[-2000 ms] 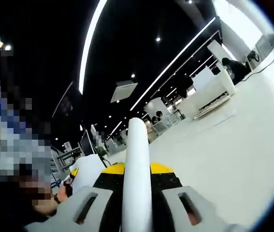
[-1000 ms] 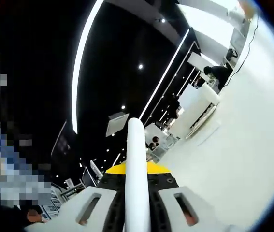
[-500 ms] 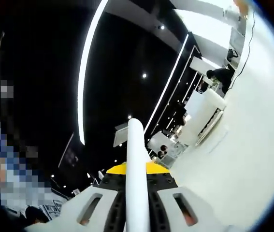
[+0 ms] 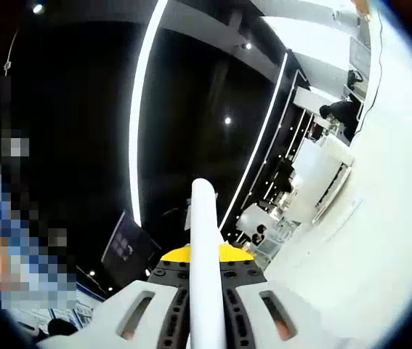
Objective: Organize the stack of printing papers by aligning and flattening the scattered papers on the table
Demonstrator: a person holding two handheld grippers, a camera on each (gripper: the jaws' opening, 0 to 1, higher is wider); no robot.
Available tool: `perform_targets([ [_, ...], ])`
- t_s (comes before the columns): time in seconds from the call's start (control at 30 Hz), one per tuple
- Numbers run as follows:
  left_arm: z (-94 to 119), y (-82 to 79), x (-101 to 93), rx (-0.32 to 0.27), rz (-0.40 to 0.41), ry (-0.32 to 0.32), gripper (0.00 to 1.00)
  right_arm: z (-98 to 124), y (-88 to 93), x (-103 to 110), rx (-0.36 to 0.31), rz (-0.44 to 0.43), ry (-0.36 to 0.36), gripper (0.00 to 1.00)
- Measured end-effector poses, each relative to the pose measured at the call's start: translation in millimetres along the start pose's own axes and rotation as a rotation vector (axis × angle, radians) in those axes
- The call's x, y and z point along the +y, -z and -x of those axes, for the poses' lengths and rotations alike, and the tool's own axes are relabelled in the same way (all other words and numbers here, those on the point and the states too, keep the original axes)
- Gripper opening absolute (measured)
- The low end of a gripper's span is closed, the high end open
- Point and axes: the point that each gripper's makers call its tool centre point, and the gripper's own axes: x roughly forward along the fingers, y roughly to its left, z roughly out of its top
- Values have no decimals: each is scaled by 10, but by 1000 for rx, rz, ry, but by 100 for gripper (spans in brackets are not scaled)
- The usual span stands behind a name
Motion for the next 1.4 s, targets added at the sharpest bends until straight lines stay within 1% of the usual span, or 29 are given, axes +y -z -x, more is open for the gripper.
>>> perform_targets([
  [0.27,2,0,-6,-1,1,1,7,-69,74,190,2,-10,-40,3],
  [0.5,4,1,-11,-1,2,2,7,-159,91,337,-4,-32,-85,3],
  [0.57,4,0,-11,-1,2,1,7,-197,68,332,0,-32,-93,3],
  [0.67,3,1,-13,-2,3,2,7,-226,120,394,7,-34,-105,3],
  [0.9,1,2,-9,-1,4,2,7,-283,151,491,8,-47,-131,2],
  [0.93,1,1,-8,-1,5,2,7,-308,109,467,8,-49,-137,2],
  [1.17,-1,1,-2,-1,5,2,7,-399,60,472,19,-55,-162,2],
  [1.23,-2,0,0,-1,5,2,7,-416,85,507,20,-58,-170,2],
  [1.37,-2,0,2,-1,5,2,7,-472,100,509,27,-61,-177,2],
  [1.4,-2,0,2,-1,5,2,7,-469,157,566,29,-60,-180,2],
])
